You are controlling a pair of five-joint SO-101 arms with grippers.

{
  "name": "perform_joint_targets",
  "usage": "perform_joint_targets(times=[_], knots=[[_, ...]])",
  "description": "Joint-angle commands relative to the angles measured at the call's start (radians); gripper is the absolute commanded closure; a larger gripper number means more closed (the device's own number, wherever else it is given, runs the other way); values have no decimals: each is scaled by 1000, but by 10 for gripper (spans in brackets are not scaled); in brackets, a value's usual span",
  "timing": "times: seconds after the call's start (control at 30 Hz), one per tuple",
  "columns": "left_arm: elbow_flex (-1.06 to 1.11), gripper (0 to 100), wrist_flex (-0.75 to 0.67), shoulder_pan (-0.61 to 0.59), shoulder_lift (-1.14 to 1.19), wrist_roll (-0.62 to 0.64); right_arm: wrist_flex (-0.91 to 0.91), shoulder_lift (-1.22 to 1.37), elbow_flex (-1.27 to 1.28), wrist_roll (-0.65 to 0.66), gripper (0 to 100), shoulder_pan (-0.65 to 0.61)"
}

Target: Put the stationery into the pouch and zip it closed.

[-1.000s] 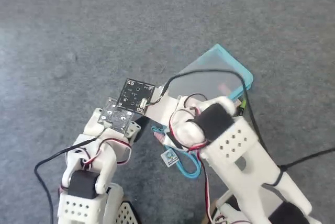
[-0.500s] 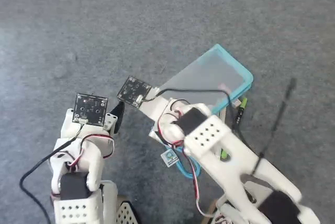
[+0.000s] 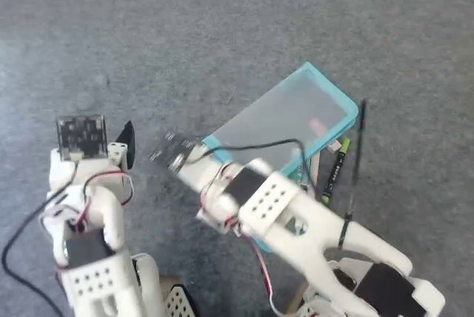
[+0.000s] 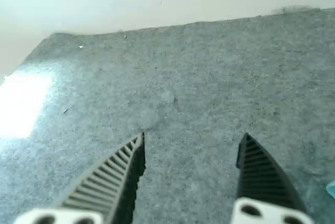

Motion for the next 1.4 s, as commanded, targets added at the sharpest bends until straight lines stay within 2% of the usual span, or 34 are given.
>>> perform_joint_targets(times=[0.0, 0.33, 0.6, 0.83, 1.07, 1.13, 1.27, 1.3, 1.37], knots=[[-94, 731, -69, -11, 190, 23, -36, -5, 17, -61, 768, -15], [-108, 731, -71, -11, 210, 46, -228, -4, 146, -161, 768, 18], [-107, 731, -69, -11, 210, 48, -236, 139, 71, -160, 768, 28], [-105, 731, -69, -9, 210, 48, -234, 245, -5, -163, 768, 117], [-104, 731, -68, -8, 210, 48, -300, 315, -5, -166, 770, 116], [-104, 731, -68, -8, 210, 49, -300, 352, -8, -163, 808, 116], [-104, 731, -66, -8, 210, 49, -291, 395, -48, -160, 978, 122], [-104, 731, -66, -8, 210, 49, -289, 395, -49, -160, 998, 122], [-104, 731, -64, -8, 210, 49, -257, 392, -55, -153, 978, 124]])
